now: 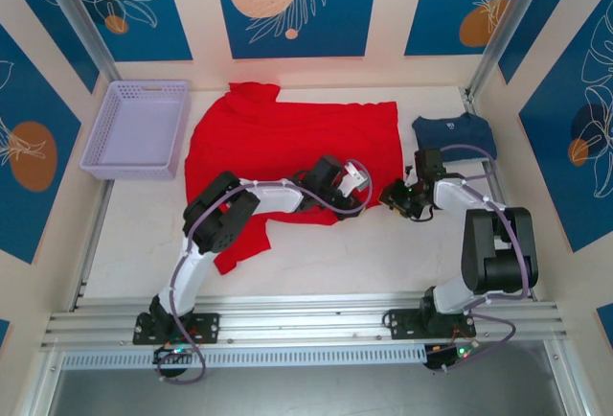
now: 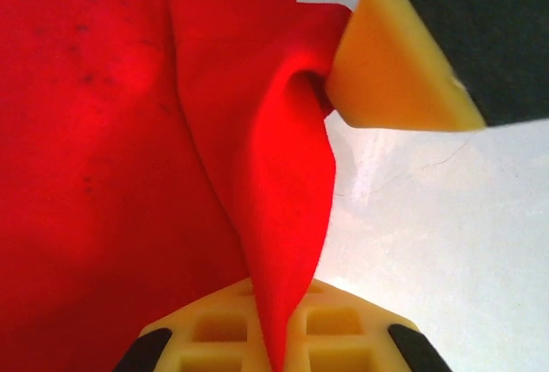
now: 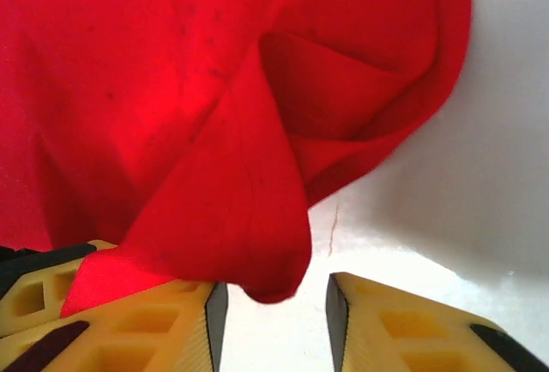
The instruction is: Fold the inside-out t-shirt
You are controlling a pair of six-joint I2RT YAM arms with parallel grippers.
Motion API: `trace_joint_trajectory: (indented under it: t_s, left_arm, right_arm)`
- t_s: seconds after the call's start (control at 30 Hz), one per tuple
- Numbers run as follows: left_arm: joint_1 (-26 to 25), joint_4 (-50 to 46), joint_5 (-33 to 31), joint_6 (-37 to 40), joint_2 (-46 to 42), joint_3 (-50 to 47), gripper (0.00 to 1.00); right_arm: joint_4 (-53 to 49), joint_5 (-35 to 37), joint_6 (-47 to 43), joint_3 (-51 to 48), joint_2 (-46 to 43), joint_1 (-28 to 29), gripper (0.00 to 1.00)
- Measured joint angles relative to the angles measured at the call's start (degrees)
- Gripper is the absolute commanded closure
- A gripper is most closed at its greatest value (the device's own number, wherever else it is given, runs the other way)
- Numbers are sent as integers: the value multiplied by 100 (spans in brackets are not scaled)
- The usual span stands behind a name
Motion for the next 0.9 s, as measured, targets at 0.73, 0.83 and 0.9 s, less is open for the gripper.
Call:
trace_joint_trajectory:
  t_s: [0.73, 0.83, 0.9]
  left_arm:
    - [-144, 4, 350, 44, 7, 350, 100]
    - [-162, 20, 354, 44, 17, 382, 100]
    - [-160, -39, 372, 44, 48, 389, 100]
  right_arm:
    - [-1287, 1558, -833, 1187, -407, 50, 90]
    - [-1484, 1727, -949, 1462, -208, 107, 82]
    - [-1513, 1915, -1032, 1567, -92, 109, 74]
